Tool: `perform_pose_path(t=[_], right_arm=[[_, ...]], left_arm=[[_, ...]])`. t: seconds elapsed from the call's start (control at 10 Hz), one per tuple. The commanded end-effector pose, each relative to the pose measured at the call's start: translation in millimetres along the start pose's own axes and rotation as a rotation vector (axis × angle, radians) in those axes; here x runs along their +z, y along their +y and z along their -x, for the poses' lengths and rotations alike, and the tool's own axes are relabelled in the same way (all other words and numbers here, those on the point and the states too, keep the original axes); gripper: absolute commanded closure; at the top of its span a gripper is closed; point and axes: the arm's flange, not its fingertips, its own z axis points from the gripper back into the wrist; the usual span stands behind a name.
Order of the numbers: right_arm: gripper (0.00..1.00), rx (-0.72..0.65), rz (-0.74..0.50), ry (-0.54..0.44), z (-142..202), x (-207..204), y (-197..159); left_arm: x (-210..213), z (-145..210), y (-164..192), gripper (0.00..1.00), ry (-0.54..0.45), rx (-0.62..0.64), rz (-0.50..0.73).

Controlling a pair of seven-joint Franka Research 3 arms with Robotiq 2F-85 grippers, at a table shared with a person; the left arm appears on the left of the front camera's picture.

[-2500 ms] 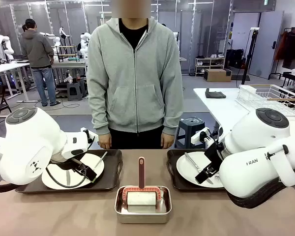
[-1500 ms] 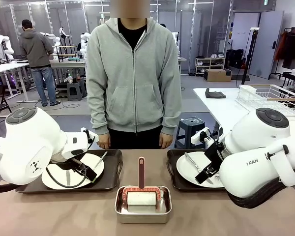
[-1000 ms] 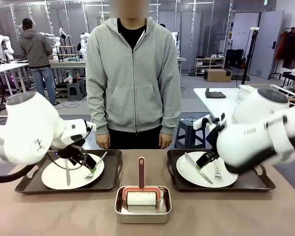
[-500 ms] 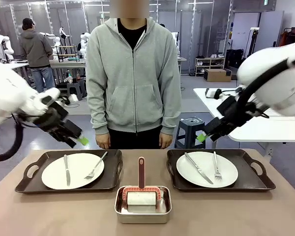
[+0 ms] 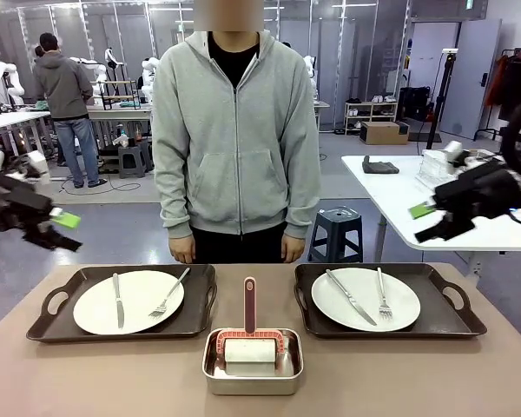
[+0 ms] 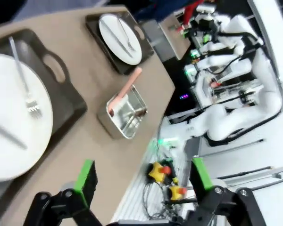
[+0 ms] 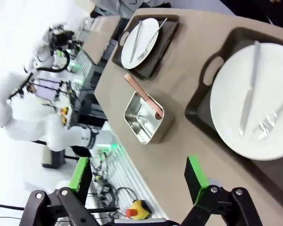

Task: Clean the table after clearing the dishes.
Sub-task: When the left (or right) Handle tray is removed, use the left hand (or right hand) to clean the left (or right) side of the table with the Lint Roller.

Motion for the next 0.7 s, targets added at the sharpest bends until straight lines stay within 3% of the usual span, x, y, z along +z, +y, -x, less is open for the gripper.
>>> perform_pose_path(t=[0.0,0.6], right_arm=[[0.00,-0.161,0.008,-0.078,17.8,45.1,-22.5],[0.00,-0.376,0.001,-0.218,108.6,175.3,-80.9]], left_arm=[[50.8,17.7,24.1,0.00,-0.088,0.134,0.026],[188.0,139.6,44.3,0.00,-0.355,0.362,-0.046]])
